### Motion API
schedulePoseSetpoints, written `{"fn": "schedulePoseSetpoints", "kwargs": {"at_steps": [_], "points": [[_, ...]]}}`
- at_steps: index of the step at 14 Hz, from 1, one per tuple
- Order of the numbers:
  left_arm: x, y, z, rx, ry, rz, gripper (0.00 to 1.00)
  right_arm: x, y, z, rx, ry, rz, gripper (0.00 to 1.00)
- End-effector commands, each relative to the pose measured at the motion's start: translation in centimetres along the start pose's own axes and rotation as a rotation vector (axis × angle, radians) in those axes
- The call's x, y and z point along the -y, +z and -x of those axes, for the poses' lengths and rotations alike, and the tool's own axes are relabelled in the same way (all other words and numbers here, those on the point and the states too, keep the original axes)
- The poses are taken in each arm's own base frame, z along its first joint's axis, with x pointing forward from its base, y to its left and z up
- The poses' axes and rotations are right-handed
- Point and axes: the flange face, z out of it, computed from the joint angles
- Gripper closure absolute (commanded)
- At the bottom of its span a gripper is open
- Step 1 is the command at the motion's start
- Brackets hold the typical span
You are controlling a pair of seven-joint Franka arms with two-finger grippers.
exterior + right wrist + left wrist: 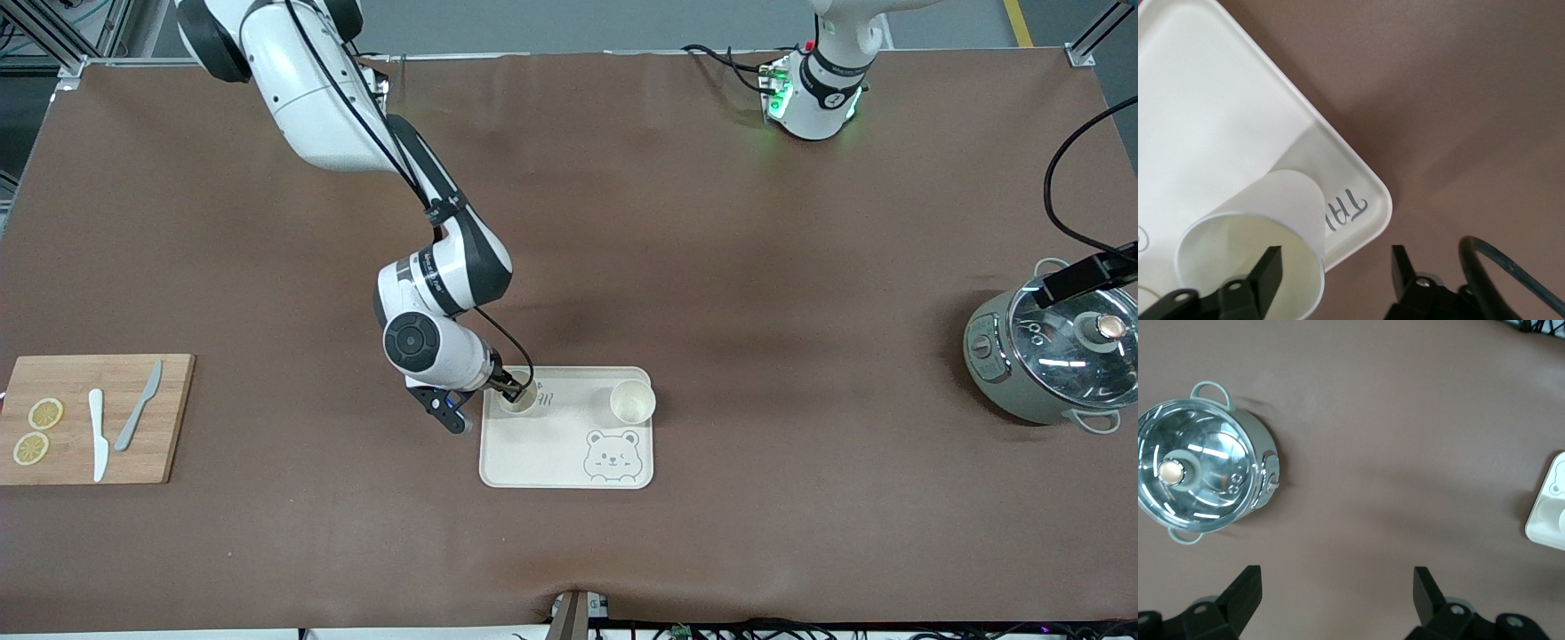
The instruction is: Place white IKEA cup upright on tray with both arms
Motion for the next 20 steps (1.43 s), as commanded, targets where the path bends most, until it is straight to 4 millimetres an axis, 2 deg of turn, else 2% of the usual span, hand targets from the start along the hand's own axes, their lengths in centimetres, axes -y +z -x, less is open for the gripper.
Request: {"fn": "schedulePoseSetpoints", "kwargs": {"at_steps": [1,2,3,5,6,8,9,11,12,14,16,18,20], "points": [[-0.2,-0.2,2.4,0.016,0.027,-0.035,0.0,0.8,-5.2,0.7,0.012,-0.013,0.023,0.0],[-0.3,-0.2,3.2,0.022,0.029,-0.039,0.0,0.9,-6.9,0.2,-0.001,-0.013,0.016,0.0],[-0.3,0.2,3.8,0.033,0.032,-0.043,0.0,0.6,-9.4,0.1,-0.008,-0.014,0.013,0.0],[-0.8,0.4,5.0,0.028,0.044,-0.048,0.0,-0.7,-13.2,-0.3,-0.014,-0.006,0.041,0.0],[-1.2,0.3,5.6,0.017,0.052,-0.048,0.0,-2.0,-15.5,-1.2,-0.041,0.005,0.073,0.0],[-2.0,0.5,6.7,-0.004,0.07,-0.049,0.0,-4.7,-20.5,-1.3,-0.063,0.009,0.128,0.0],[-2.0,0.8,6.7,-0.021,0.08,-0.045,0.0,-6.2,-22.1,-2.5,-0.057,0.026,0.137,0.0],[-2.3,0.9,6.4,-0.027,0.123,-0.041,0.0,-8.3,-25.2,-3.5,-0.036,0.012,0.125,0.0],[-2.7,0.9,6.4,-0.028,0.129,-0.037,0.0,-9.2,-25.9,-3.5,-0.027,-0.016,0.142,0.0],[-3.5,0.3,6.5,-0.039,0.143,-0.027,0.0,-12.0,-29.2,-5.2,-0.033,-0.078,0.112,0.0],[-3.6,0.2,6.7,-0.035,0.147,-0.026,0.0,-15.2,-32.0,-6.7,-0.078,-0.257,0.147,0.0],[-3.8,-0.5,6.7,-0.047,0.15,-0.023,0.0,-17.2,-33.6,-7.6,-0.081,-0.36,0.18,0.0],[-4.1,-0.7,6.8,-0.053,0.156,-0.022,0.0,-19.4,-35.2,-9.0,-0.071,-0.366,0.165,0.0]]}}
